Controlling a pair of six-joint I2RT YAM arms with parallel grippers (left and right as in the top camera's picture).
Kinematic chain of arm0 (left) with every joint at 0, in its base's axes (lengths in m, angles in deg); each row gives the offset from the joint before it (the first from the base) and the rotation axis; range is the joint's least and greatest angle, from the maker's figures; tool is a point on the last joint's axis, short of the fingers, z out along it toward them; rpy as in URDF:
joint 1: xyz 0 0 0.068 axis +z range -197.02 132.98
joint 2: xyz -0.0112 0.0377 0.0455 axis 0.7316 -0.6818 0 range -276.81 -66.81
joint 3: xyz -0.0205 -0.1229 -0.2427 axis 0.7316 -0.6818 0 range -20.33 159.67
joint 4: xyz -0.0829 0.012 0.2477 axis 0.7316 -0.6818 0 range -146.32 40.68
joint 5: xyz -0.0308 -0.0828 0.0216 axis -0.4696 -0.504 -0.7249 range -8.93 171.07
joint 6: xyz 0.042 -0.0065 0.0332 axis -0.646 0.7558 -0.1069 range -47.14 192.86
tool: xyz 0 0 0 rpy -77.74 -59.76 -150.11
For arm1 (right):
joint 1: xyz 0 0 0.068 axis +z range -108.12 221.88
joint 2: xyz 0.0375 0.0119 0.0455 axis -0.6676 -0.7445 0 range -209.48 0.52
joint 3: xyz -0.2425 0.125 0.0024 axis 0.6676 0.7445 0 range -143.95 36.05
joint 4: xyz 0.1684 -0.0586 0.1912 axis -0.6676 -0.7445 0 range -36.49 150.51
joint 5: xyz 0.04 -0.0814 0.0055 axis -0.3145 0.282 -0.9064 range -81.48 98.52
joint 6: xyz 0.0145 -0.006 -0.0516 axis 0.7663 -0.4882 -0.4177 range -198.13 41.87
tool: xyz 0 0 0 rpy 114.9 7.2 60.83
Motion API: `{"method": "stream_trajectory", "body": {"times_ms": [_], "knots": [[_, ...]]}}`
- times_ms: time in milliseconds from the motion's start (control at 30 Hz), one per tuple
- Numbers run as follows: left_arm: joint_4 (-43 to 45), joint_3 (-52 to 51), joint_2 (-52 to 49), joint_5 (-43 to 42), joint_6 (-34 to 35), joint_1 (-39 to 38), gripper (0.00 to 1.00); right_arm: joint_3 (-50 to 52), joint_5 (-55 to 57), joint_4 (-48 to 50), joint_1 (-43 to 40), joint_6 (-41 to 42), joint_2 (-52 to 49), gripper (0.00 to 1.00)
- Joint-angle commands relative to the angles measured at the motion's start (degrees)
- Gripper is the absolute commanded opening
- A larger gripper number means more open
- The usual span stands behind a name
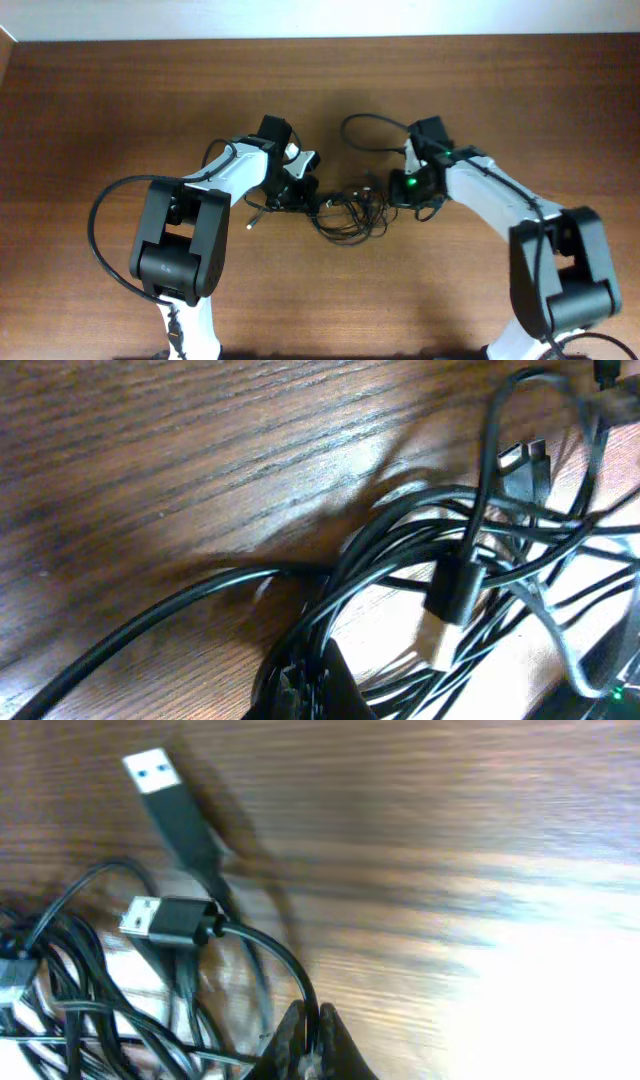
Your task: Untangle cables
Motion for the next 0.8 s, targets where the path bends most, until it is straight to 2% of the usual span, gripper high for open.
{"method": "stream_trajectory", "body": {"times_ms": [0,133,200,333,400,500,567,600,633,667,767], "knots": [[-0.17,-1.01,-0.96,1.97,-0.94,0.46,0.00,-1.33,7.06,-4.98,-4.24,0.59,2.58,0.04],[-0.48,-1.01,-0.96,1.86,-0.94,0.46,0.00,-1.29,11.04,-13.20,-5.97,0.44,2.56,0.05],[-0.57,-1.01,-0.96,1.73,-0.94,0.46,0.00,-1.29,11.47,-15.41,-5.92,0.31,2.56,0.13],[-1.11,-1.01,-0.96,1.75,-0.94,0.46,0.01,-3.82,10.21,-20.13,-6.32,0.09,2.58,0.17],[-1.16,-0.98,-0.96,1.75,-0.94,0.46,0.05,-8.22,6.47,-24.90,-6.29,-2.49,2.60,0.20],[-1.14,-0.98,-0.96,1.75,-0.94,0.46,0.18,-14.73,-1.42,-32.11,-6.19,-10.47,2.60,0.27],[-1.11,-0.98,-0.96,1.77,-0.94,0.46,0.25,-15.32,-9.57,-30.88,-6.19,-12.59,2.58,0.37],[-1.03,-0.98,-0.96,1.77,-0.94,0.48,0.20,-15.19,-12.02,-29.55,-6.16,-13.29,2.54,0.39],[-0.98,-0.98,-0.94,1.77,-0.94,0.46,0.08,-15.10,-13.92,-27.96,-5.81,-13.40,2.54,0.40],[-0.98,-0.98,-0.94,1.79,-0.94,0.48,0.00,-15.10,-15.43,-26.40,-5.35,-13.46,2.54,0.40],[-0.98,-0.98,-0.94,1.84,-0.96,0.46,0.00,-15.10,-15.85,-16.83,-2.16,-13.66,2.32,0.42]]}}
